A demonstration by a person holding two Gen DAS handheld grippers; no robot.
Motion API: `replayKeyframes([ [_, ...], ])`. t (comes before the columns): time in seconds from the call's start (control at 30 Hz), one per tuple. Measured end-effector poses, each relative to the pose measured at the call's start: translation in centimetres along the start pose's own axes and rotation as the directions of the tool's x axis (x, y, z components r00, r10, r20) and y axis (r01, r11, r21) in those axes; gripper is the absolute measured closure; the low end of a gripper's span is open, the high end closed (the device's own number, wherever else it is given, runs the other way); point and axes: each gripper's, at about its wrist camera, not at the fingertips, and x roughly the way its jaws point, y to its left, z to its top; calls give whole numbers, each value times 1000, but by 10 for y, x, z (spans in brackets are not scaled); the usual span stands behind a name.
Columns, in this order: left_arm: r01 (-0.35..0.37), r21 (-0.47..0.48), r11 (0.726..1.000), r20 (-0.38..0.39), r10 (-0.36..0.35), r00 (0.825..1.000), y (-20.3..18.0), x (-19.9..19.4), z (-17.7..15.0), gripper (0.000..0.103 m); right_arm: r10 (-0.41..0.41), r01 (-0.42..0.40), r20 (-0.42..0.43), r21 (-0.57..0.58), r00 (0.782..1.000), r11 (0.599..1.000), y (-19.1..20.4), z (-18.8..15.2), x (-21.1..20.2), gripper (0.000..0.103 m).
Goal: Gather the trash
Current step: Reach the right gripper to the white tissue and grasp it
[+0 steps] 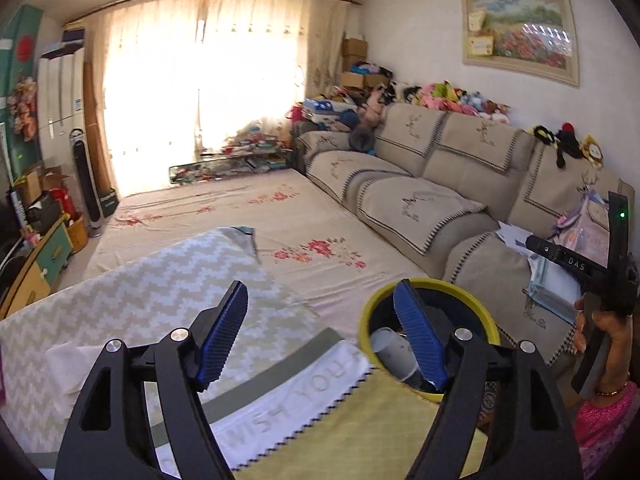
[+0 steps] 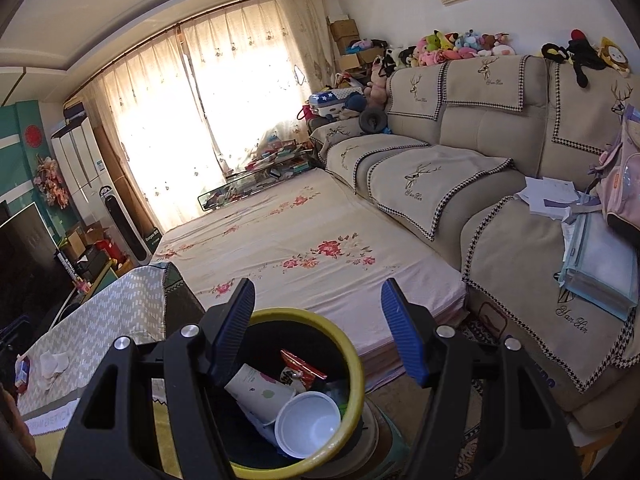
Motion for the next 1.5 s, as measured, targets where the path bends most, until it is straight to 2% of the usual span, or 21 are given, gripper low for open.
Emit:
replayKeyframes([
  [0.13,-140,-52,989,63,143,988,57,-41,-14,21,38,-39,-19,-49,999,998,35,2,11,41],
  [0.23,-224,-117,968,86,234,968,103,-68,-26,17,63,-66,-32,-96,997,993,65,1,15,41],
  [0.3,-270,-170,948,84,287,954,135,-83,-37,17,102,-107,-47,-120,994,987,87,1,17,40],
  [0.43,-373,-280,885,50,401,915,201,-113,-62,16,179,-190,-75,-180,981,965,139,1,18,39],
  [0.53,-444,-341,829,21,479,878,243,-136,-81,15,263,-280,-107,-219,959,935,181,0,17,38],
  [0.63,-513,-382,769,6,557,830,271,-149,-99,14,359,-393,-171,-256,918,883,231,-4,19,37],
  [0.67,-525,-397,753,1,572,820,278,-153,-105,14,383,-426,-197,-273,902,863,250,-7,20,37],
  [0.7,-525,-411,745,-7,573,819,285,-154,-109,14,405,-457,-223,-291,887,841,269,-11,21,37],
  [0.77,-521,-428,738,-22,568,823,295,-158,-116,14,445,-521,-282,-325,850,790,308,-19,23,37],
  [0.83,-538,-439,719,-28,588,809,299,-163,-119,14,472,-576,-339,-359,813,734,348,-31,24,37],
  [0.87,-549,-445,707,-28,602,798,294,-165,-118,14,485,-603,-365,-380,795,702,369,-38,24,37],
  [0.97,-583,-484,653,-22,657,754,292,-178,-117,14,492,-651,-430,-441,757,618,423,-64,26,37],
  [1.03,-603,-508,615,-29,687,726,294,-188,-119,14,478,-672,-476,-461,739,580,453,-82,33,37],
  [1.07,-608,-518,601,-34,696,717,292,-195,-119,14,473,-685,-500,-461,726,564,466,-89,38,38],
  [1.2,-603,-573,556,-56,707,705,306,-208,-127,14,440,-716,-575,-452,690,532,501,-118,61,39],
  [1.33,-608,-574,549,-64,709,702,307,-209,-129,14,411,-742,-636,-430,653,514,519,-138,82,39],
  [1.37,-615,-569,547,-68,713,697,307,-208,-129,14,404,-741,-640,-434,654,513,525,-142,86,39],
  [1.43,-630,-559,540,-77,723,687,305,-205,-127,14,390,-726,-629,-455,672,516,533,-147,92,39],
  [1.47,-630,-559,539,-77,723,687,303,-205,-127,14,383,-718,-626,-463,680,519,536,-149,95,39],
  [1.5,-628,-560,540,-79,720,689,303,-204,-127,14,381,-720,-629,-460,677,520,537,-152,98,40],
])
